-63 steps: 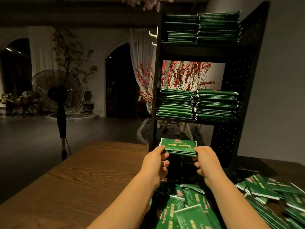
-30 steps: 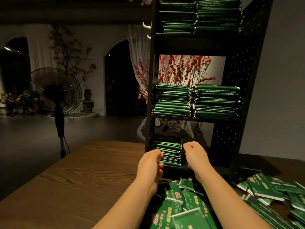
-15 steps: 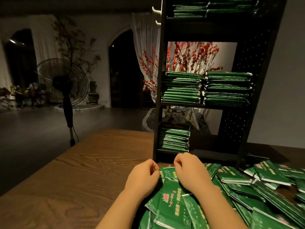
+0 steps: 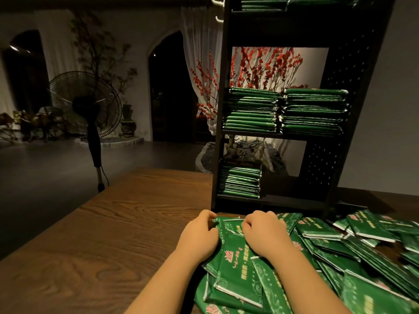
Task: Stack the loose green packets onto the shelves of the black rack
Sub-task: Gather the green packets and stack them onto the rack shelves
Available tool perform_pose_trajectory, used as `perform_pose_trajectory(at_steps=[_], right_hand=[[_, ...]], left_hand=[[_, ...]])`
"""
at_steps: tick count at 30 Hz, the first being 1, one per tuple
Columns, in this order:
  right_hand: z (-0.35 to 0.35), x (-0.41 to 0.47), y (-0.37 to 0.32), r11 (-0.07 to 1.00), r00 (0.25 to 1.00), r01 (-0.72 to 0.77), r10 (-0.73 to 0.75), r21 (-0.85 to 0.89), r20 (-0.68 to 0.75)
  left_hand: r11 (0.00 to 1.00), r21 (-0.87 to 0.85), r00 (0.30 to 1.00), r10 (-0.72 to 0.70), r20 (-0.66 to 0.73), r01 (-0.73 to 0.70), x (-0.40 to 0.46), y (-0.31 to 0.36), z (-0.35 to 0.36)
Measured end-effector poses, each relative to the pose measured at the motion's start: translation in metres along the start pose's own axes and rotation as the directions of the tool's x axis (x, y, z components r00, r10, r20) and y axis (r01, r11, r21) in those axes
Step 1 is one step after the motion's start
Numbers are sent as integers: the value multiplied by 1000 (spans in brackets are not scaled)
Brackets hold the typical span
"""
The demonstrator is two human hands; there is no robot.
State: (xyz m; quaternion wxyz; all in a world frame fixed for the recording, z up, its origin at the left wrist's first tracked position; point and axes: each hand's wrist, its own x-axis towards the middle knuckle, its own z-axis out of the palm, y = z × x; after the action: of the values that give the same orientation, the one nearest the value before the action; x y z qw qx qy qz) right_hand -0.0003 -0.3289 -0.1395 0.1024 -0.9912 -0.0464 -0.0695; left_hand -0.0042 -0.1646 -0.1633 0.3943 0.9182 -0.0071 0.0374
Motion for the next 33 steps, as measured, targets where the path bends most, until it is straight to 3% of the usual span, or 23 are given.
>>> perform_pose_trajectory(at_steps=[6, 10, 12, 14, 21, 25, 29, 33], right_hand=[[8, 5, 0, 985, 995, 103, -103, 142, -6], [7, 3, -1, 950, 986, 166, -166, 266, -23], [6, 3, -2, 926, 978, 206, -208, 316, -25], [5, 3, -2, 908, 969, 236, -247, 347, -13], [8, 2, 0, 919, 962, 259, -274, 297, 9], [9, 3, 1, 902, 969, 209, -244, 377, 45], [8, 2, -4, 729, 988, 114, -157, 675, 3], [10, 9, -2, 624, 991, 100, 9, 775, -135]], left_hand=[[915, -404, 999, 8, -38, -22, 4, 2, 7], [705, -692, 986, -155, 62, 154, 10, 0, 8], [682, -706, 981, -141, 131, 192, 12, -2, 6], [693, -704, 988, -106, 111, 153, 12, -3, 6], [703, -710, 952, -198, -234, -29, 17, -12, -6], [529, -844, 933, -256, -253, -84, 20, -12, -16], [307, -950, 965, -227, -132, -57, 16, -4, -15], [219, -976, 982, -189, -21, 21, 11, 1, -18]])
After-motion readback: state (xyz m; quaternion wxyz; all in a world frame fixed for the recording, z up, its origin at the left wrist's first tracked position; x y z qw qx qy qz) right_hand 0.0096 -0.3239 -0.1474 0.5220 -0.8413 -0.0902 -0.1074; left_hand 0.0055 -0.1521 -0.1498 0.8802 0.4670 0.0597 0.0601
